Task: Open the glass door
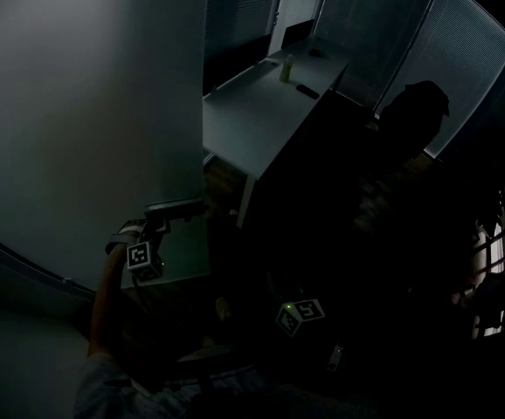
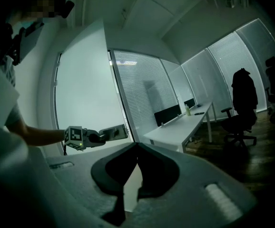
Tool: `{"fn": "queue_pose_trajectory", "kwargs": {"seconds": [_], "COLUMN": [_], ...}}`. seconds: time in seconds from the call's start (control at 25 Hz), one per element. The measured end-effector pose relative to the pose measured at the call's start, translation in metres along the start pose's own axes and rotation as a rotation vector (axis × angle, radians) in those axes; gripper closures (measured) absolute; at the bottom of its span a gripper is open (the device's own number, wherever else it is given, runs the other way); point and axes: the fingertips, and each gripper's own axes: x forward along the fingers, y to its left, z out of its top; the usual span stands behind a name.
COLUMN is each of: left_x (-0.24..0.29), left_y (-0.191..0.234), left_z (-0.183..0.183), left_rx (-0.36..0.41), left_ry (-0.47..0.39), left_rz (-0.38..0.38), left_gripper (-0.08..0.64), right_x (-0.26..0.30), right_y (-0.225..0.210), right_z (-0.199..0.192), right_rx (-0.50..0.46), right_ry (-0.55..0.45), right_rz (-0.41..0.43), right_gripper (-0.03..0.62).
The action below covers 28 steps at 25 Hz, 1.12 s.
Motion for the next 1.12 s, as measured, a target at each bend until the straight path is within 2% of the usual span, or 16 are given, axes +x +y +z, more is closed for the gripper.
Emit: {"fn": "queue_pose_trajectory", "kwargs": {"seconds": [0.44, 0.68, 1.12], "left_x": [-0.027, -0.058, -0.068], "left_y": [-0.029, -0.063, -0.069], "left_z": [0.011, 0.025, 0.029], "left_rx": [0.042, 0.059, 0.098], "left_ry": [-0.044, -0.064, -0.089], "left_rz": [-0.005, -0.004, -0.010], "left_gripper": [0.552, 0.554, 0.557], "right_x": [-0.032, -0.074, -0.078], "right_y": [0.025, 0.039, 0.041], "right_z": [-0.009, -0.026, -0.029], "right_rx": [-0.001, -0.002, 0.015], "right_ry": [-0.035, -0.038, -0.020], "right_rz": [-0.031, -0.046, -0.067], "right_gripper": [0.591, 0.589, 0.591]}}
